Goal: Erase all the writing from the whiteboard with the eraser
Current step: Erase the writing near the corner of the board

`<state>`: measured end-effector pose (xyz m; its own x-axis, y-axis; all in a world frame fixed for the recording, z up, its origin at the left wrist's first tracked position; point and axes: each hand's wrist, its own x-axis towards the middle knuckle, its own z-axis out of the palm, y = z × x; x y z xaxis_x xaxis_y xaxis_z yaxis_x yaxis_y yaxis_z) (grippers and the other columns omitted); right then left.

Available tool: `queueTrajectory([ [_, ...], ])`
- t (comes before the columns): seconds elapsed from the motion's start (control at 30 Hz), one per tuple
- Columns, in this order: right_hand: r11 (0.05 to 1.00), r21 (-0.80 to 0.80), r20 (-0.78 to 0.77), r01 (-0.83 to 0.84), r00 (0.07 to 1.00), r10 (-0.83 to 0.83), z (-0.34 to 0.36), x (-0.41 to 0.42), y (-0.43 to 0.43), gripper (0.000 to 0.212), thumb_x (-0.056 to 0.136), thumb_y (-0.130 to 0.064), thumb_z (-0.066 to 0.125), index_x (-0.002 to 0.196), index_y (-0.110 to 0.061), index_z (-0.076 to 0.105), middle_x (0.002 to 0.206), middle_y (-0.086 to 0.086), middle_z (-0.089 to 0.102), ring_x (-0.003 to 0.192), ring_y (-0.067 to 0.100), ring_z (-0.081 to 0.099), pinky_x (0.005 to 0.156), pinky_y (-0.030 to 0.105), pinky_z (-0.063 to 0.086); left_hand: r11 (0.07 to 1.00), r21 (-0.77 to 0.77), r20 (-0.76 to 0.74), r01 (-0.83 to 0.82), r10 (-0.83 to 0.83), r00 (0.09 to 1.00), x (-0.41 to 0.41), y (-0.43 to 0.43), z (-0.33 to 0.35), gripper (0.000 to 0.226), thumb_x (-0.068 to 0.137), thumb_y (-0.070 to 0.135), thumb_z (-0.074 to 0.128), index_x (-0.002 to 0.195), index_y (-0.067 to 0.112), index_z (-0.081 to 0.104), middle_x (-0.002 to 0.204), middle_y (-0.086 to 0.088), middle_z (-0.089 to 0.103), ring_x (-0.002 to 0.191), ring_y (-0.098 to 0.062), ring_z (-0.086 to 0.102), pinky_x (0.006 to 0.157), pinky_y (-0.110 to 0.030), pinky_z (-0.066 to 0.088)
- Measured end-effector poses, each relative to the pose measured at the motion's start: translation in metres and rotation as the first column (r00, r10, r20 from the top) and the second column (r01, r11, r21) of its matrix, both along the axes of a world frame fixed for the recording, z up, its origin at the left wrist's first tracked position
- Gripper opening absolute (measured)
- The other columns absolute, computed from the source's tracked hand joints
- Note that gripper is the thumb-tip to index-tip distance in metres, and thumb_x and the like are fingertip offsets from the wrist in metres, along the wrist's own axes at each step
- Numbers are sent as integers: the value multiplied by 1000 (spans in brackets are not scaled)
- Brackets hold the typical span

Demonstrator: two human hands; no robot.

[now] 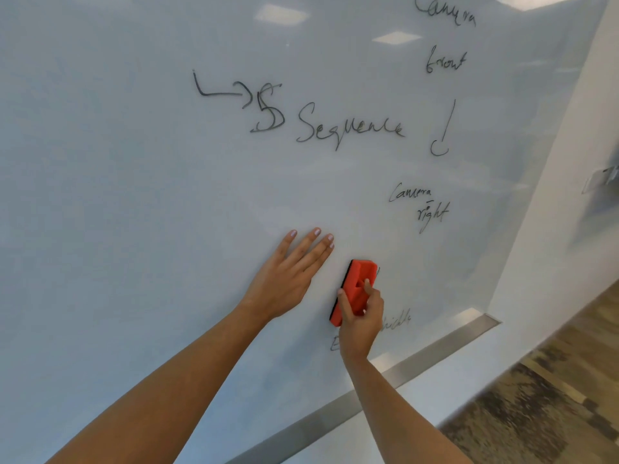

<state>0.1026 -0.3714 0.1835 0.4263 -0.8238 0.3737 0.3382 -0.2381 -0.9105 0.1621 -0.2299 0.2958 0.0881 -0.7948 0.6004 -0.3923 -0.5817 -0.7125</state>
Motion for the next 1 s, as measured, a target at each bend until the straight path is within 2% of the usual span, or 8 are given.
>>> queueTrajectory([
  [0.17,973,214,-35,86,996,-80,-1,4,-9,29,84,-45,72,101,-43,49,112,-11,60,100,20,62,84,48,57,1000,28,-4,-10,11,1000,4,-24,3,65,98,25,36,157,9,14,165,-7,14,152,-27,10,120,-55,-4],
  [0.37,993,112,-13,23,1000,-21,-6,-2,18,47,80,-46,74,120,-30,55,113,-30,56,108,6,58,93,41,54,998,37,66,-45,42,997,10,-30,-4,65,101,30,29,157,6,6,166,-9,8,152,-29,6,119,-58,-3],
  [0.47,994,98,-9,50,999,-50,6,2,-2,46,79,-49,75,117,-30,57,111,-26,59,103,12,62,87,44,56,999,34,65,-33,31,997,10,-31,-4,66,100,30,30,157,7,9,166,-8,9,152,-28,8,119,-57,0],
  [0.6,919,365,-60,151,989,-138,13,8,-33,31,82,-40,75,105,-34,54,107,-11,63,94,13,62,86,46,56,999,24,82,-31,29,996,11,-32,-5,65,100,30,31,157,7,10,165,-7,11,152,-27,11,119,-56,3],
  [0.73,836,535,-118,124,990,-72,-3,5,-17,33,82,-43,74,105,-38,52,116,1,62,101,24,63,83,48,58,999,33,83,-38,35,996,11,-32,-6,65,101,30,31,157,7,8,166,-8,10,152,-28,9,119,-57,2],
  [0.8,843,529,-90,96,994,-57,-7,1,7,31,81,-45,74,103,-42,52,113,-4,62,99,21,64,81,48,59,999,36,84,-40,37,996,11,-32,-6,66,101,30,32,157,6,8,166,-8,9,152,-29,9,119,-58,2],
  [0.9,897,437,-16,62,998,-62,5,0,22,38,83,-39,75,114,-28,57,106,-11,64,87,-1,63,76,32,58,998,37,88,-46,43,995,11,-32,-5,67,100,30,32,157,6,7,166,-9,8,152,-29,8,119,-58,1],
  [1.0,922,375,-18,100,995,-101,15,3,4,37,83,-37,76,112,-24,58,107,-5,65,82,-3,64,74,29,59,999,33,82,-40,37,996,10,-31,-5,67,100,30,32,157,7,8,166,-8,9,152,-28,9,119,-57,1],
])
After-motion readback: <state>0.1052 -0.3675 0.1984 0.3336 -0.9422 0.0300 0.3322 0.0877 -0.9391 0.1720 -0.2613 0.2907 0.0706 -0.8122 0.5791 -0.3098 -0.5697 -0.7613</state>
